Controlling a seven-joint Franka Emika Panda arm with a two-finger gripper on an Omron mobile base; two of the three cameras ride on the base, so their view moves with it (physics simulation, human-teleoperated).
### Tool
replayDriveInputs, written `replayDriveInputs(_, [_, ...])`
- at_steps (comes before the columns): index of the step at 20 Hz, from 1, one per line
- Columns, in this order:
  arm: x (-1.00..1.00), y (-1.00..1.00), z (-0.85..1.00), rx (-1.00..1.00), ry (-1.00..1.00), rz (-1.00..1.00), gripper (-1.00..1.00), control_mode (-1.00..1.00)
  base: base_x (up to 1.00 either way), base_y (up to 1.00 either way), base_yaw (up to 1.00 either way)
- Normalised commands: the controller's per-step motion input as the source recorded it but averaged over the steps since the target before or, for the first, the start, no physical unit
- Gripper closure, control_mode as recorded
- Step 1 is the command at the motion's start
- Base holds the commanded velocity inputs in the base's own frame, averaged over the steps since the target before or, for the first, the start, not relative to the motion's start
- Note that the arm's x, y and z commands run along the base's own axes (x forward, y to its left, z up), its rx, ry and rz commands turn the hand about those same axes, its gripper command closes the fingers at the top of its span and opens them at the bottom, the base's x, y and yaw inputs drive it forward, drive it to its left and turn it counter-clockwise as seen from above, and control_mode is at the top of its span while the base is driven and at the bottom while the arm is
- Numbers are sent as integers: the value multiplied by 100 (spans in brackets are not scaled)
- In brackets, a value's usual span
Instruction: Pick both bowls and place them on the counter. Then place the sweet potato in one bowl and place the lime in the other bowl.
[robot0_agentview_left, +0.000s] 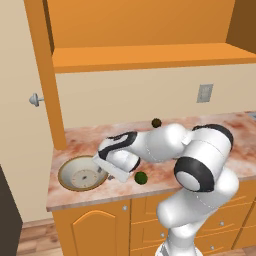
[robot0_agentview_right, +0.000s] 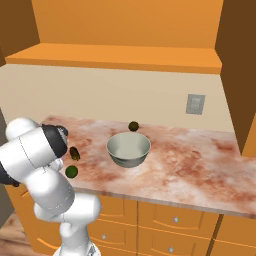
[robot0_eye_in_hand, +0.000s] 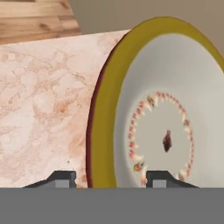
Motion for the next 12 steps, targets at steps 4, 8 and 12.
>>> replayDriveInputs(4, [-18,-1,33,-3,0,-1,-100,-100,0,0,0])
replayDriveInputs(8, [-9,-11,49,-15,0,-3,-100,-100,0,0,0])
replayDriveInputs(12, [0,-24,41,-20,-4,0,-100,-100,0,0,0])
